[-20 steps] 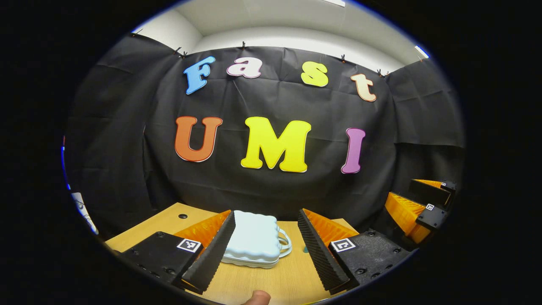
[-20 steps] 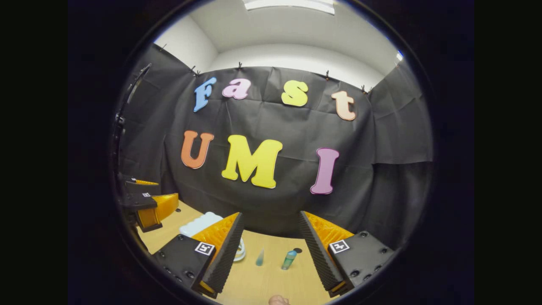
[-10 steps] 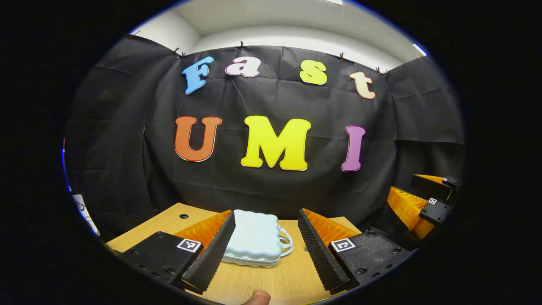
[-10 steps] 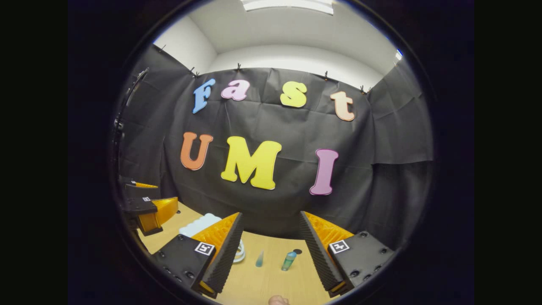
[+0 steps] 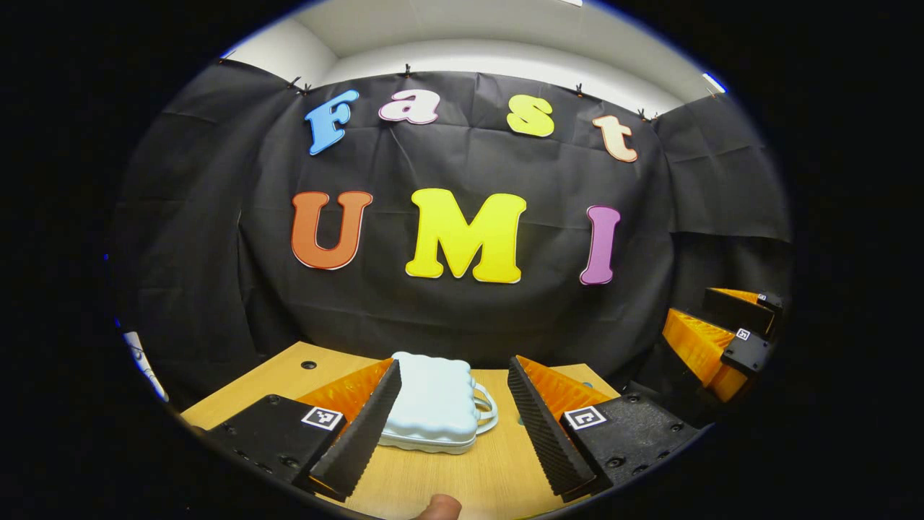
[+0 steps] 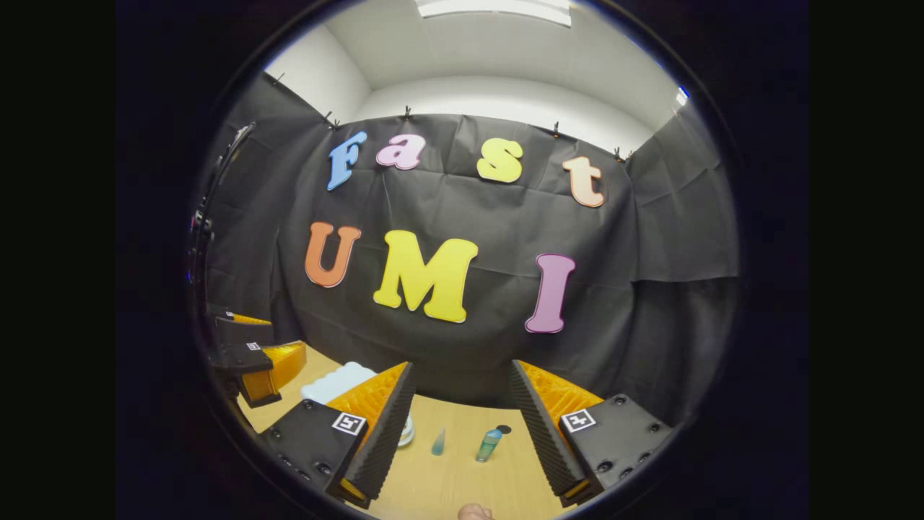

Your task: First open the suitcase, pack the skin care products into it, and then close the suitcase.

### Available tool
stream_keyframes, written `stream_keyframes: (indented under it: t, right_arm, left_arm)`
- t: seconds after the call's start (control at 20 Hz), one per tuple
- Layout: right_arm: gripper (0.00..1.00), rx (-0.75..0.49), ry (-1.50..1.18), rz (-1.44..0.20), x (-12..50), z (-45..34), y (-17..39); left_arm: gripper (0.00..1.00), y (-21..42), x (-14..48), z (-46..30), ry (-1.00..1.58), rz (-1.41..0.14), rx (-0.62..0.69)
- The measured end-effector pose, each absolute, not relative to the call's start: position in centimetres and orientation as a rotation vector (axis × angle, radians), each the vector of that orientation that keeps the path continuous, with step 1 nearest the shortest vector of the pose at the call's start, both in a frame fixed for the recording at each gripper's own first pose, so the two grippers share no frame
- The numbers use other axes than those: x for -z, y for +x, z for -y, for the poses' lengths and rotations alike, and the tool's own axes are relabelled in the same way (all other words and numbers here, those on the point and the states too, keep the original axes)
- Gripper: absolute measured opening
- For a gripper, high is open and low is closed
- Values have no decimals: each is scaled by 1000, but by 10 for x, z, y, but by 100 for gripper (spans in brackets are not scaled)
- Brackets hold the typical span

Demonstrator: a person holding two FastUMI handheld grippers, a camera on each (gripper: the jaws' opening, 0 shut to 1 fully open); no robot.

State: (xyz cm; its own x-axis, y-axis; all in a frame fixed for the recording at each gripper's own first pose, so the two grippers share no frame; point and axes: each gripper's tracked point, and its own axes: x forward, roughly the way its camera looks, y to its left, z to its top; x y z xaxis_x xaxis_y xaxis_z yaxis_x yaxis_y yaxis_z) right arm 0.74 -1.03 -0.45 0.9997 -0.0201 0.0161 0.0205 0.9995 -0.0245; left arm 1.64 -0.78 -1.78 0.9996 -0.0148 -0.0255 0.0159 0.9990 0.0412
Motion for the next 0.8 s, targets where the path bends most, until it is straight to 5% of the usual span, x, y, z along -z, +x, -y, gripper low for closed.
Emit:
stream_keyframes:
  t: [0.8]
  right_arm:
    - [79,221,-79,-92,68,179,39]
  left_arm:
    - [98,177,214,64,935,-158,73]
